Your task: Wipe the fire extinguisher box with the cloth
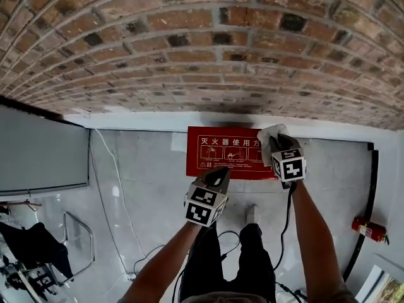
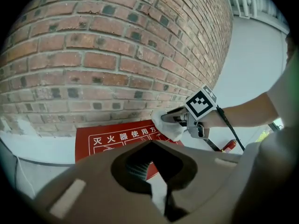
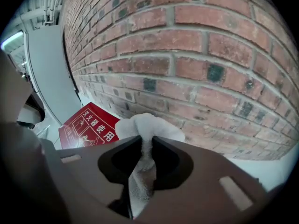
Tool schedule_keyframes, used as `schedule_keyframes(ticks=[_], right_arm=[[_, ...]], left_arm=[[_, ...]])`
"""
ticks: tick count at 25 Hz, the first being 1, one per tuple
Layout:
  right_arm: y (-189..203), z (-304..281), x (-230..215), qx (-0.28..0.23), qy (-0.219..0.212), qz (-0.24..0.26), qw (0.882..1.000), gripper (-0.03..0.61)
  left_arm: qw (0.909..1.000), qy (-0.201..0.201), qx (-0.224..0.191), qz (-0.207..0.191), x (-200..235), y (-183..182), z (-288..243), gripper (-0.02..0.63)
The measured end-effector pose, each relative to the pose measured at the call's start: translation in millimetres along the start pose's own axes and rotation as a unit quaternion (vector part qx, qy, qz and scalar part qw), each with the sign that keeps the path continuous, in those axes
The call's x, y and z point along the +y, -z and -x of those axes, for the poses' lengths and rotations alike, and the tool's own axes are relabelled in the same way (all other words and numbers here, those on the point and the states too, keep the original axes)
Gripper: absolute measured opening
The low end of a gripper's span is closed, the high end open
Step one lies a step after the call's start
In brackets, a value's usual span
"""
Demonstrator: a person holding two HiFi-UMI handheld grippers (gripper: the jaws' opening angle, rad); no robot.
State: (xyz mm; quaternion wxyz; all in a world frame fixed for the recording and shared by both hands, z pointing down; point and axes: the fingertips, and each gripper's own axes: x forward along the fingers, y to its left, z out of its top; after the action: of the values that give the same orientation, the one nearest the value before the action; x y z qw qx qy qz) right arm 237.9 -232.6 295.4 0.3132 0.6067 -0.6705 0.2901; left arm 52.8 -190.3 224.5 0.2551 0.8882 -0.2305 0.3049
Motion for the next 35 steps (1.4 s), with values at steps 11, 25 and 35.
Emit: schedule_keyframes(ticks=[11, 25, 35], right_arm=[[-33.2, -55.0, 133.1, 0.013, -0.076, 0.033, 0.996, 0.097], [-76.5, -94.8, 293.3, 0.01, -0.139, 0.114, 0.984, 0.097], [-32.7, -64.8, 348.1, 0.027, -0.172, 0.16, 0.972, 0.097]], left_arm=[[0.9985, -0.03, -0.013, 0.043, 77.4, 21.2, 42.1, 0.0], [0.9924, -0.073, -0.023, 0.096, 156.9, 74.4, 112.5, 0.0], [0.9917, -0.068, -0.021, 0.107, 156.0, 99.7, 120.8, 0.0]])
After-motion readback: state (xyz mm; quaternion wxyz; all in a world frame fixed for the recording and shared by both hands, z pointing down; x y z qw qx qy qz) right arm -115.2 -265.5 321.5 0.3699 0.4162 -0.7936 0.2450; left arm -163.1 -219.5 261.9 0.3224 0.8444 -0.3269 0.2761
